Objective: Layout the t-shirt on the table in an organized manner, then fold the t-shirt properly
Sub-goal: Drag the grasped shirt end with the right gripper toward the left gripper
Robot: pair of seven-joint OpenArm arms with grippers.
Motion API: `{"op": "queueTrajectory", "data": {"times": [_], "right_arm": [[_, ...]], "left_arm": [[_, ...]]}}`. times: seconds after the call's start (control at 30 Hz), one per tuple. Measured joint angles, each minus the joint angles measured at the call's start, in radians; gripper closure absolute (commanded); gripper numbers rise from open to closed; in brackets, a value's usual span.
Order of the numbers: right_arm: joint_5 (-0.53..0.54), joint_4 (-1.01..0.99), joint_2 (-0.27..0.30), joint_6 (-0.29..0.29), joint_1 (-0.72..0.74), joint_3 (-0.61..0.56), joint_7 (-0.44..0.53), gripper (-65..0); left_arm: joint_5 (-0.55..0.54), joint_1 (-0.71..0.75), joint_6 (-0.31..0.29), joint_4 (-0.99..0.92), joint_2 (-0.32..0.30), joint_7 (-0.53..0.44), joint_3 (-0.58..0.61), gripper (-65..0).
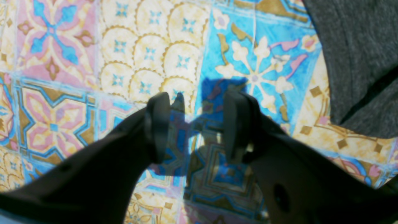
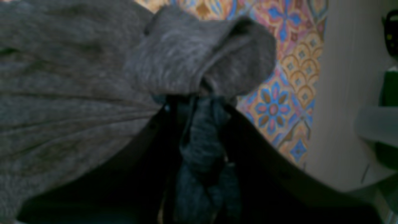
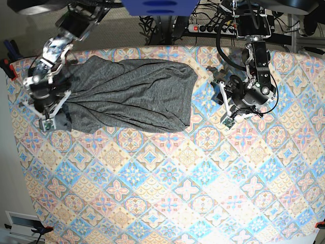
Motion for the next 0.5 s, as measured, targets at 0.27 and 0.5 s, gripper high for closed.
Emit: {"op": "queueTrajectory", "data": {"times": [0.27, 0.5], "right_arm": [[-0.065, 0.005, -0.047, 0.004, -0.087, -0.170, 0.034, 0.0], [-0.136, 0.047, -0.099, 0.002, -0.099, -0.285, 0.039, 0.0]], "left_arm": [[-0.001, -0.001, 0.000, 0.000, 0.005, 0.000, 0.000, -27.6], [0.000, 0.000, 0.000, 0.000, 0.005, 0.000, 0.001, -27.6]]}}
